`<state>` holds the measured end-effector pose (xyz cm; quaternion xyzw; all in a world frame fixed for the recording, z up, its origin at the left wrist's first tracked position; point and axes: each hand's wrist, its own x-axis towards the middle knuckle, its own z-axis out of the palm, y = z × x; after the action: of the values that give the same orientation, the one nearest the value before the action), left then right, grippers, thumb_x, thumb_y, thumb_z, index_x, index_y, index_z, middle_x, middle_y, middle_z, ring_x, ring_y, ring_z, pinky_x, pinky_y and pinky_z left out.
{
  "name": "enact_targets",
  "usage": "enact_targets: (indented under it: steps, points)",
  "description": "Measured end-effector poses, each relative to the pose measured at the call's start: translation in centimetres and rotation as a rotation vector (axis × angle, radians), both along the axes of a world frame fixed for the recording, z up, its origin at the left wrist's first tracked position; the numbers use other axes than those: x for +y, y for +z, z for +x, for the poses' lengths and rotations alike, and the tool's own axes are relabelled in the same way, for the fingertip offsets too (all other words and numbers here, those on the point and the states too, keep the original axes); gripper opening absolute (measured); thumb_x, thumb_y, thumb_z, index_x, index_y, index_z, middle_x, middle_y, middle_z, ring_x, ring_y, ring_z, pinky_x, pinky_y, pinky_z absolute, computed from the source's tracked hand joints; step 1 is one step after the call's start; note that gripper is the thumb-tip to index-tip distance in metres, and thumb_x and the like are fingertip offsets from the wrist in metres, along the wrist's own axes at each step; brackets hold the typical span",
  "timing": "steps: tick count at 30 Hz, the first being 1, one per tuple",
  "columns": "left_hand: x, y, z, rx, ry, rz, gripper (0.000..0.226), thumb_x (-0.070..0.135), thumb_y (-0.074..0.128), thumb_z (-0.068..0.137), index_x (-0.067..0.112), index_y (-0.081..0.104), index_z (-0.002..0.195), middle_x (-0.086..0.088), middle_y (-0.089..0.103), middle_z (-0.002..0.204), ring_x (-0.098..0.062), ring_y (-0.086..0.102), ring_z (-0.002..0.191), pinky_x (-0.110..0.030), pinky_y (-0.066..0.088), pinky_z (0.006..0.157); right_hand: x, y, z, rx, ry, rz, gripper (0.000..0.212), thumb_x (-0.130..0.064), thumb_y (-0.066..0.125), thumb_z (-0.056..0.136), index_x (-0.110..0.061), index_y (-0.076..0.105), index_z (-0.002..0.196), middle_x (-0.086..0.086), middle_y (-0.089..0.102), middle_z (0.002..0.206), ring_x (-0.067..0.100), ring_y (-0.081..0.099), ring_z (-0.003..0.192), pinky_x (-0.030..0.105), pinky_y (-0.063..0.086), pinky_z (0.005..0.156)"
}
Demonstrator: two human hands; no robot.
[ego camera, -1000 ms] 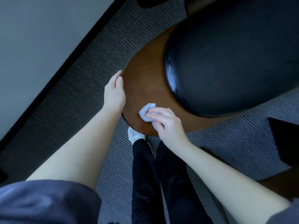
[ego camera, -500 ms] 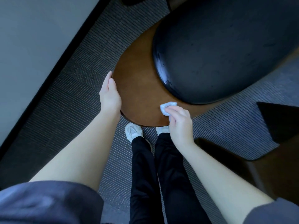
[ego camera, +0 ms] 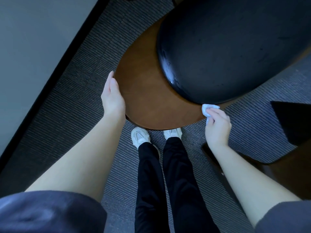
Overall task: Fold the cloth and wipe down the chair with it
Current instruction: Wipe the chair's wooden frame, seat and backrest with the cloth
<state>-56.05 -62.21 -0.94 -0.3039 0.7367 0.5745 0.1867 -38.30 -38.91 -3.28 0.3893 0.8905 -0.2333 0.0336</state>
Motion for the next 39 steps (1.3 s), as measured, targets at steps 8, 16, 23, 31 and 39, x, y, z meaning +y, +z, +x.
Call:
enact_targets:
  steps: [8, 16, 23, 31, 39]
  points:
    - [-0.2, 0.2, 0.2, -0.014, -0.018, 0.009, 0.044, 0.032, 0.027, 0.107, 0.029, 0.041, 0.148, 0.007, 0.038, 0.155, -0.007, 0.035, 0.141, -0.034, 0.029, 0.119, -7.9, 2.7, -2.7, 0.223, 0.453, -0.22, 0.03, 0.006, 0.055, 0.087, -0.01, 0.073, 0.105, 0.0, 0.068, 0.108, 0.021, 0.054, 0.092, 0.021, 0.042, 0.083]
    - [-0.4, 0.3, 0.2, -0.009, -0.017, 0.033, 0.044, 0.034, 0.028, 0.107, 0.028, 0.041, 0.149, 0.007, 0.039, 0.154, -0.008, 0.038, 0.139, -0.034, 0.032, 0.118, -5.1, 0.5, -3.5, 0.009, 0.086, -0.092, 0.044, 0.016, 0.045, 0.079, -0.01, 0.072, 0.102, -0.001, 0.065, 0.103, 0.018, 0.039, 0.085, 0.025, 0.031, 0.07]
    - [-0.4, 0.0, 0.4, -0.005, -0.004, 0.026, 0.043, 0.036, 0.028, 0.107, 0.031, 0.043, 0.147, 0.007, 0.042, 0.152, -0.009, 0.04, 0.139, -0.037, 0.033, 0.117, -9.5, 1.1, -7.8, 0.071, 0.125, -0.239, 0.046, 0.012, 0.039, 0.079, -0.015, 0.073, 0.098, -0.003, 0.064, 0.104, 0.02, 0.043, 0.086, 0.033, 0.04, 0.073]
    - [-0.5, -0.2, 0.3, -0.007, 0.0, 0.051, 0.043, 0.034, 0.03, 0.106, 0.029, 0.044, 0.147, 0.007, 0.043, 0.151, -0.008, 0.041, 0.137, -0.036, 0.034, 0.117, -8.9, 3.4, -4.3, 0.188, 0.363, -0.246, 0.035, 0.012, 0.053, 0.083, -0.012, 0.073, 0.101, -0.003, 0.069, 0.106, 0.024, 0.055, 0.086, 0.025, 0.045, 0.078]
    - [-0.1, 0.2, 0.4, 0.005, 0.023, 0.019, 0.043, 0.032, 0.03, 0.107, 0.027, 0.045, 0.146, 0.007, 0.044, 0.151, -0.007, 0.041, 0.137, -0.035, 0.033, 0.117, -10.6, 0.9, -10.3, 0.123, 0.119, -0.277, 0.049, 0.011, 0.041, 0.079, -0.018, 0.073, 0.102, -0.006, 0.065, 0.109, 0.022, 0.048, 0.088, 0.041, 0.047, 0.077]
